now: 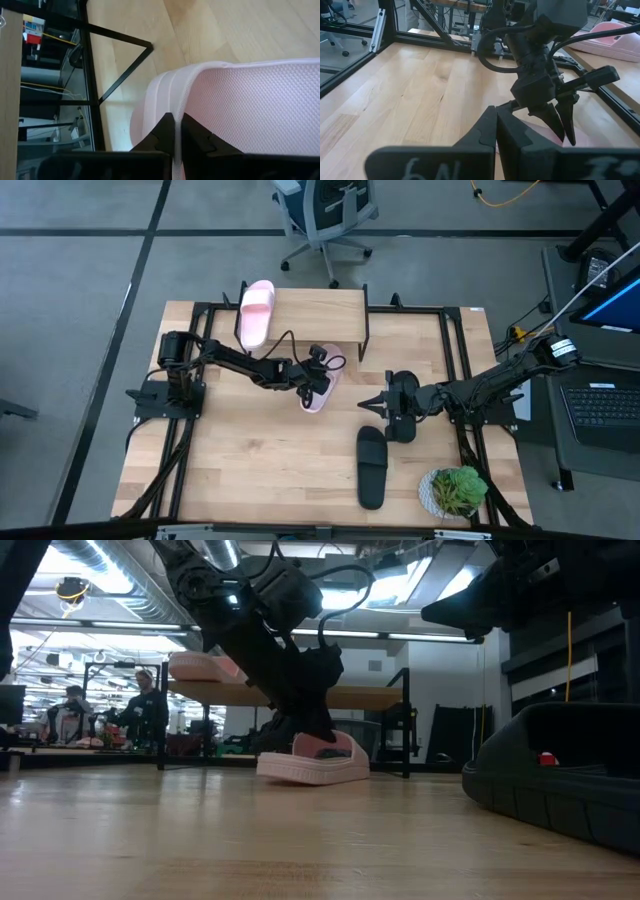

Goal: Pick and place slides into the shelf
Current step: Put the pink slipper on the shelf

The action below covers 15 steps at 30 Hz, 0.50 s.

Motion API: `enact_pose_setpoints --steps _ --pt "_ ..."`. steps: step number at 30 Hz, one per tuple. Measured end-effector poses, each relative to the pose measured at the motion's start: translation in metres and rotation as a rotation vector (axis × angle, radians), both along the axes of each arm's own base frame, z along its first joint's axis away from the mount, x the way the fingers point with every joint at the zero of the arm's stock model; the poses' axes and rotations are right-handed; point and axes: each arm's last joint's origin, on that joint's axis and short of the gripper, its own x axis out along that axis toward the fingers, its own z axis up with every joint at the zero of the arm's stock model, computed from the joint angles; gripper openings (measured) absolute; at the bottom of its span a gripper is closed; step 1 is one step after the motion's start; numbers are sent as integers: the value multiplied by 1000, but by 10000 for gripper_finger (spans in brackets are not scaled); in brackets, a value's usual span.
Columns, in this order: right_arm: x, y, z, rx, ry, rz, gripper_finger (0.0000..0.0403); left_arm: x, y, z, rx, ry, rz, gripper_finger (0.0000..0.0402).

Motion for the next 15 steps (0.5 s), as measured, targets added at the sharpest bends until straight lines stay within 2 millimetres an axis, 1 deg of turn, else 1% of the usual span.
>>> enact_pose_setpoints --steps 6,11,15 --pt "0 0 -1 -1 9 0 10 0 -7 0 28 4 14 5" --pt "0 0 -1 -1 9 0 10 0 -19 1 83 15 37 3" --pt "0 0 -1 -1 9 0 10 -1 -29 5 87 8 12 2"
